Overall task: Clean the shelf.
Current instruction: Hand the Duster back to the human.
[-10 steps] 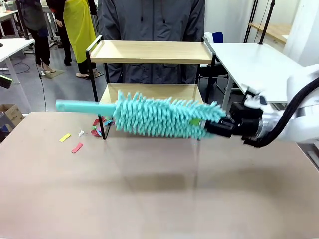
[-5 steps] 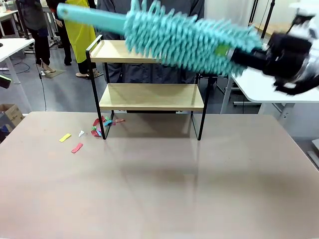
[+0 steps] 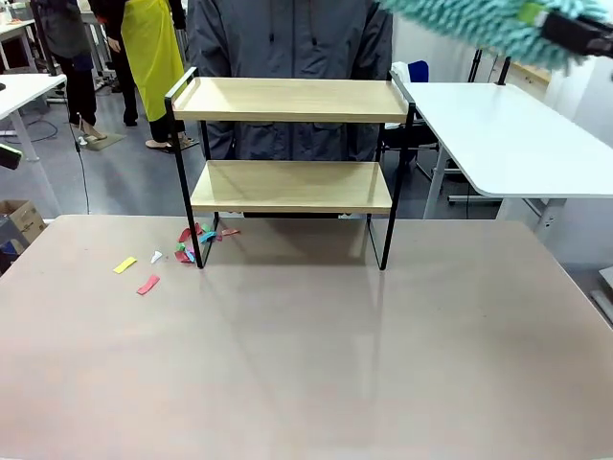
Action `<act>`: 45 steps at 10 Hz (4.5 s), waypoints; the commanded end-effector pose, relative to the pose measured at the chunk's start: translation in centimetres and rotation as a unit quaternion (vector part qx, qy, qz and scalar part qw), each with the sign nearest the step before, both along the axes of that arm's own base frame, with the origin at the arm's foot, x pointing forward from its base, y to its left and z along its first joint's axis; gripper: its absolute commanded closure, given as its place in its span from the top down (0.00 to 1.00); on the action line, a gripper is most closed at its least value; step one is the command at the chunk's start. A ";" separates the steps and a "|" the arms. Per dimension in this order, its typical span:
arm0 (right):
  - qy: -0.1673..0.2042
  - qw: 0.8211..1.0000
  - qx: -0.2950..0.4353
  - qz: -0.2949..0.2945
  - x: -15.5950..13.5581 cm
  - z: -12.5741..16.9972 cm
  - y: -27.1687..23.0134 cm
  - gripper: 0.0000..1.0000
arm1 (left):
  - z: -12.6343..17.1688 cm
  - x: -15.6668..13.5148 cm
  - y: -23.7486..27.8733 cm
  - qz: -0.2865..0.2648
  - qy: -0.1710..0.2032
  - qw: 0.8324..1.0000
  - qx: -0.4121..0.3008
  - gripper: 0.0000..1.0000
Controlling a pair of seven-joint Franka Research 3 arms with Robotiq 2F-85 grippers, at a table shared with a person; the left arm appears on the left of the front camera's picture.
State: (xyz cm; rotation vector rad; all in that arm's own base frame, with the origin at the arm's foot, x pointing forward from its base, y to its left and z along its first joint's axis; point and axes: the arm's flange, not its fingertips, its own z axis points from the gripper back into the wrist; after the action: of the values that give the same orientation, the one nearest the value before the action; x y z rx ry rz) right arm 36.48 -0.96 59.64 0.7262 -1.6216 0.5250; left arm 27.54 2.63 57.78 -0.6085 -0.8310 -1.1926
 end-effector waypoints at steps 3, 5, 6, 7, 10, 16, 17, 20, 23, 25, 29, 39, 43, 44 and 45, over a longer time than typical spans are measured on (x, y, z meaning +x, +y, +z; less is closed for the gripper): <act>0.019 0.985 0.034 -0.168 -0.8 -1.3 -4.8 0.16 | 0.0 0.2 0.0 -0.010 -0.008 1.000 -0.009 1.00; 0.024 0.977 0.021 -0.209 -1.1 -3.7 -6.3 0.16 | 0.0 0.2 0.0 -0.010 -0.008 1.000 -0.009 1.00; 0.032 0.974 0.011 -0.226 -1.1 -5.4 -6.6 0.16 | 0.0 0.2 0.0 -0.010 -0.008 1.000 -0.009 1.00; 0.041 0.970 -0.001 -0.238 -1.1 -7.6 -6.6 0.16 | 0.0 0.2 0.0 -0.010 -0.008 1.000 -0.009 1.00; 0.083 0.966 -0.013 -0.244 -1.2 -15.8 -6.2 0.16 | 0.0 0.2 0.0 -0.010 -0.008 1.000 -0.009 1.00; 0.134 0.965 0.003 -0.224 3.4 -19.0 -6.8 0.16 | 0.0 0.2 0.0 -0.010 -0.008 1.000 -0.009 1.00; 0.134 0.965 0.003 -0.224 3.4 -19.0 -6.8 0.16 | 0.0 0.2 0.0 -0.010 -0.008 1.000 -0.009 1.00; 0.134 0.965 0.003 -0.224 3.4 -19.0 -6.8 0.16 | 0.0 0.2 0.0 -0.010 -0.008 1.000 -0.009 1.00; 0.134 0.965 0.003 -0.224 3.4 -19.0 -6.8 0.16 | 0.0 0.2 0.0 -0.010 -0.008 1.000 -0.009 1.00; 0.134 0.965 0.003 -0.224 3.4 -19.0 -6.8 0.16 | 0.0 0.2 0.0 -0.010 -0.008 1.000 -0.009 1.00; 0.134 0.965 0.003 -0.224 3.4 -19.0 -6.8 0.16 | 0.0 0.2 0.0 -0.010 -0.008 1.000 -0.009 1.00; 0.136 0.965 0.009 -0.224 3.4 -19.5 -6.9 0.74 | 0.0 0.2 0.0 -0.010 -0.008 1.000 -0.009 1.00; 0.151 0.963 0.029 -0.223 3.4 -18.8 -7.0 0.97 | 0.0 0.2 0.0 -0.010 -0.008 1.000 -0.009 1.00; 0.151 0.964 0.048 -0.215 3.3 -17.5 -7.5 1.00 | 0.0 0.2 0.0 -0.010 -0.008 1.000 -0.009 1.00; 0.130 0.966 0.063 -0.215 3.1 -15.3 -7.9 1.00 | 0.0 0.2 0.0 -0.010 -0.008 1.000 -0.009 1.00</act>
State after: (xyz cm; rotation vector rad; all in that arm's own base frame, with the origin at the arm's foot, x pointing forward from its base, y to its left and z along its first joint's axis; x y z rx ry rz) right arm 39.94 -8.42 41.75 0.4553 -1.4941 0.0290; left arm 27.54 2.64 57.68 -0.6136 -0.8311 -1.1955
